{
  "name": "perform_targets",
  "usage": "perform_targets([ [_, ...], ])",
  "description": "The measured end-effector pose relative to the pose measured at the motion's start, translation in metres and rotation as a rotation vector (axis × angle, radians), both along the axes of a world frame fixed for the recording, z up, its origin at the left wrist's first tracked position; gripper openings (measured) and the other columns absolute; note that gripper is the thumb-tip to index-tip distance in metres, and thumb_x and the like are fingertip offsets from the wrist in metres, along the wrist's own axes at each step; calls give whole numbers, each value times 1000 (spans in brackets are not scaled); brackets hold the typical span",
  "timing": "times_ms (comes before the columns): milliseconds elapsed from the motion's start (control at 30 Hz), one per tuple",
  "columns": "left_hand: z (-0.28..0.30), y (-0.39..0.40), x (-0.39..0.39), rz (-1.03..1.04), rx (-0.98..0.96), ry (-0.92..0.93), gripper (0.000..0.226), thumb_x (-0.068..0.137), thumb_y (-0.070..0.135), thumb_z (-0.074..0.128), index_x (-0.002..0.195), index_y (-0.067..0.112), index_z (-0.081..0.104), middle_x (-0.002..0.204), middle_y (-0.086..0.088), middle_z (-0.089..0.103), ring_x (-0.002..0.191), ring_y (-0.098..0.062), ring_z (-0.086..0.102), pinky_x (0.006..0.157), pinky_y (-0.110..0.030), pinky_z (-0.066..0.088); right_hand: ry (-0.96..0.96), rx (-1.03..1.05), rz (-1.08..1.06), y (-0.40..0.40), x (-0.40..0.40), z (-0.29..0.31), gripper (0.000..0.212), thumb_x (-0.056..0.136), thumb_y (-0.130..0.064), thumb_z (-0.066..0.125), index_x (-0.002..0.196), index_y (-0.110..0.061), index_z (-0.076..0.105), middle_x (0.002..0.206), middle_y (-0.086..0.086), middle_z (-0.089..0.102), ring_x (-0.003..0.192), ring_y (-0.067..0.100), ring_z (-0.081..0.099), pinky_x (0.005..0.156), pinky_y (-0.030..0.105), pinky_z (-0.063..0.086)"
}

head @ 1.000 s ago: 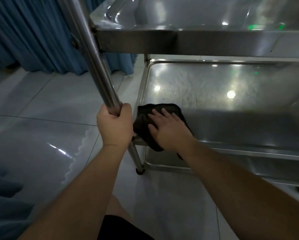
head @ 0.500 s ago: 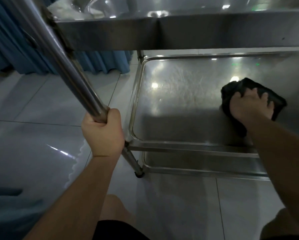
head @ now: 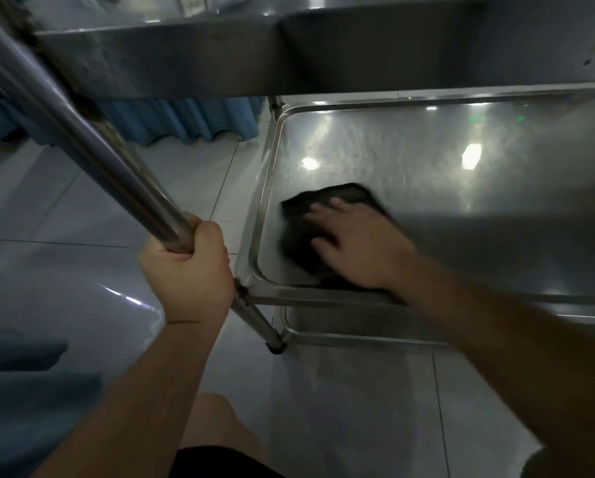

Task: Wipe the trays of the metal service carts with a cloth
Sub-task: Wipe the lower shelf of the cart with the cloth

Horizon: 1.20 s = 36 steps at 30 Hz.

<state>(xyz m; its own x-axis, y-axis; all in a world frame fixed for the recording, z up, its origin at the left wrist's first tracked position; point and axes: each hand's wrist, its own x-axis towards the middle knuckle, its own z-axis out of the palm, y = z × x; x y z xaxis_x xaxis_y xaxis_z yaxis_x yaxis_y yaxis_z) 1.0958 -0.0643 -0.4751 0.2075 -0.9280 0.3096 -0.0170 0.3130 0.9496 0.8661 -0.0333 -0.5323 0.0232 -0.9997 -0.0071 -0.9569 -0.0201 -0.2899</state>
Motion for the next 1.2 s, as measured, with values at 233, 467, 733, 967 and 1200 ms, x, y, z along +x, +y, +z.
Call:
perform_targets([
  [233, -3, -1, 1, -21, 27, 18, 13, 75, 22, 61, 66, 31, 59, 51, 2, 46, 44, -15, 48, 45, -25, 43, -21, 37, -919, 13, -192, 2, 72, 96, -57, 26, 147, -11, 48, 153, 26, 46, 143, 46, 41, 120, 59, 30],
  [467, -6, -7, 2, -40, -9, 38, 17, 75, 20, 61, 65, 33, 57, 53, 0, 42, 45, -17, 45, 47, -27, 41, -83, 95, -739, -102, -114, 6, 71, 103, -51, 23, 165, -17, 28, 174, 3, 20, 161, 31, 11, 128, 51, 9],
  [733, -4, -6, 2, -19, -20, 42, 20, 74, 20, 62, 60, 31, 54, 57, -20, 38, 46, -32, 38, 45, -31, 37, -72, 68, -167, -165, 54, 6, 63, 102, -58, 21, 163, -40, 26, 175, -6, 17, 161, 32, 10, 127, 58, 4],
  [967, -6, -7, 3, -5, 15, 35, 13, 73, 24, 63, 63, 32, 62, 54, 2, 52, 49, -20, 52, 49, -30, 44, -121, 111, 143, -55, 109, 2, 58, 104, -55, 16, 160, -47, 30, 174, -15, 13, 162, 23, 1, 127, 51, 2],
  [1200, -7, -7, 4, 41, 61, -51, 11, 76, 29, 63, 66, 29, 59, 59, -7, 50, 53, -28, 51, 51, -36, 45, -113, 101, 15, -1, 110, 1, 63, 104, -55, 11, 165, -41, 20, 174, -14, 11, 162, 17, 1, 130, 47, 0],
])
